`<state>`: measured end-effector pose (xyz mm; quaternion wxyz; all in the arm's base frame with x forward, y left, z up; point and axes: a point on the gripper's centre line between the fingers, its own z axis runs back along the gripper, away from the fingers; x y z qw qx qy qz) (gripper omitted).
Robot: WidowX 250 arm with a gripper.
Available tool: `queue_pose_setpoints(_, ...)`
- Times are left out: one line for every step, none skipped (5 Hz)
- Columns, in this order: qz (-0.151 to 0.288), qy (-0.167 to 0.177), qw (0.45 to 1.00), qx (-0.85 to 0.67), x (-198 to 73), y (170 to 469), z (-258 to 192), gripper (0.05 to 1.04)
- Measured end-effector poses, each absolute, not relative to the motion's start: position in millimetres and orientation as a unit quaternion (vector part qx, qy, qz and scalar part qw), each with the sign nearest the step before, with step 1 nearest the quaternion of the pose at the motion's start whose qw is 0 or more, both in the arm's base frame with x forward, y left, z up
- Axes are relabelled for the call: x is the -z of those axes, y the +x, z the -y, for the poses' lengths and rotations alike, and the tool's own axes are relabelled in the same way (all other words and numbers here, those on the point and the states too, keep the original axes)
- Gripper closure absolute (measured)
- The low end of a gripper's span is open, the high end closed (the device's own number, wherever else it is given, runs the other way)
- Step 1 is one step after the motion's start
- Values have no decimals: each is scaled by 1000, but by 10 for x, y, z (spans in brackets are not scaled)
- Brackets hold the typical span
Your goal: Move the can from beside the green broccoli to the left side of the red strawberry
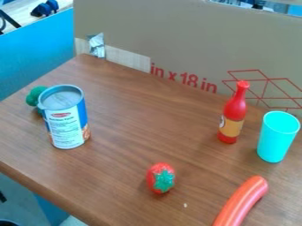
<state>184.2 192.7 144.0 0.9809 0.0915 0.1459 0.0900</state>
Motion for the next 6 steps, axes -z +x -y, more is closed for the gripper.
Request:
queue_pose_setpoints(-157,76,981,-83,-1354,1837,-1899,76)
queue_pose_setpoints(-116,-18,993,16,-1310,1903,-1746,76)
queue_pose_setpoints(-61,-28,997,30,-1461,1975,-1684,77)
queue_pose_setpoints(-22,-18,999,44,-1510,2074,-1663,76)
queue_pose_setpoints(12,9,1000,21,-1408,2212,-1604,77)
queue_pose_setpoints(66,15,998,-11,-1338,2329,-1569,77)
